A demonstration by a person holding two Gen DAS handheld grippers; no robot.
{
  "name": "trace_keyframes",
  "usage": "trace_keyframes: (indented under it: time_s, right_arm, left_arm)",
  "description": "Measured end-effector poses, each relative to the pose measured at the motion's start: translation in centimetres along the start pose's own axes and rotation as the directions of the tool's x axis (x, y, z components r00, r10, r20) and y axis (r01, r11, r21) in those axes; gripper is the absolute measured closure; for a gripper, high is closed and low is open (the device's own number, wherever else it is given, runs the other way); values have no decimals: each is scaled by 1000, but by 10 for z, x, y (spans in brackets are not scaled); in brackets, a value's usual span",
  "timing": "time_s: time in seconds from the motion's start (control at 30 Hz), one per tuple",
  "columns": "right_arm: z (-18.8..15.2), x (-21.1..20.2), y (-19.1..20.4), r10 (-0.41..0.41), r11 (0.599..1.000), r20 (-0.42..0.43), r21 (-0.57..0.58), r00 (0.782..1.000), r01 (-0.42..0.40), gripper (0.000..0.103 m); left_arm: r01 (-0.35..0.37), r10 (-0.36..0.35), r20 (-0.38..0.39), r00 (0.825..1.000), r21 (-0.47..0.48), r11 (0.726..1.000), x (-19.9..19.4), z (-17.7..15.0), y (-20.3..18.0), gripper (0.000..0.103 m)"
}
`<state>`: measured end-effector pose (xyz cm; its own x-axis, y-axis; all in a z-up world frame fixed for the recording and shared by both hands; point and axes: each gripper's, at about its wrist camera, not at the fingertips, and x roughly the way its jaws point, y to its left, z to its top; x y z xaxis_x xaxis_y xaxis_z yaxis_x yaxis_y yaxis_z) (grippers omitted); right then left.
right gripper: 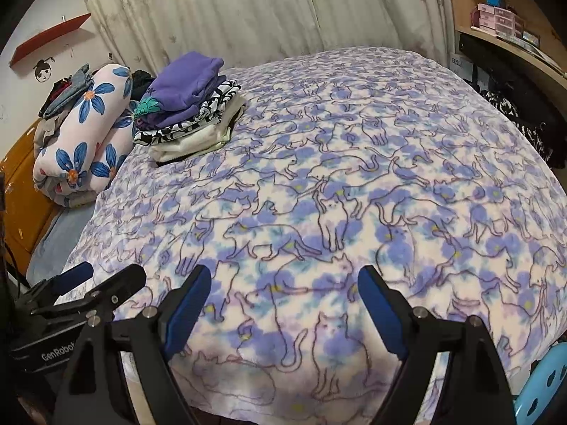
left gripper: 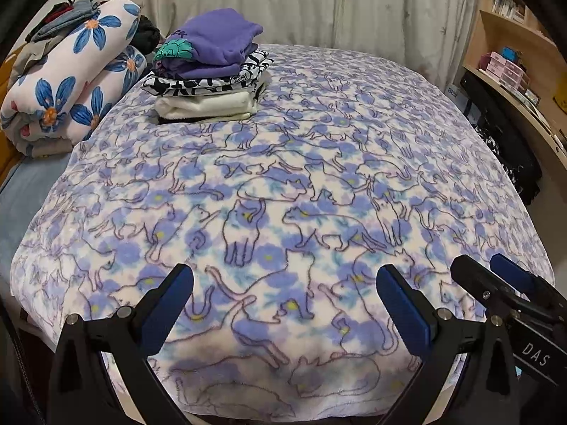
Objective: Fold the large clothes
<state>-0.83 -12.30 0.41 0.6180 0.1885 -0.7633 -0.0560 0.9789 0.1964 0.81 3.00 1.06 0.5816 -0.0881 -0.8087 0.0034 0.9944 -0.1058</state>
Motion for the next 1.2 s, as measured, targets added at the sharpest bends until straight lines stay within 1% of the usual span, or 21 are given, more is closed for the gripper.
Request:
trace_keyframes:
  time_s: [0.27,0.43,0.7,1.2]
  right_arm:
    - [-3,4,9,3,1000,4,-5,1000,-3,18]
    - [-2,4,10,-6,1000,12,-11,1000,6,18]
    - [0,8,7,3,1000,-1,-1,1000,-3,18]
    - [2,11,6,5,1000,2,0,1000,-5,18]
  left_arm:
    - [-36,36,-3,999,14,999,4,-1,-4,1]
    - [-30,30,-18,999,2,1000,8,1,-3,1]
    - [-55,55,-13,998,16,998,11,1,-6,1]
    - [-59,59,-13,998,17,998,13,2,-6,1]
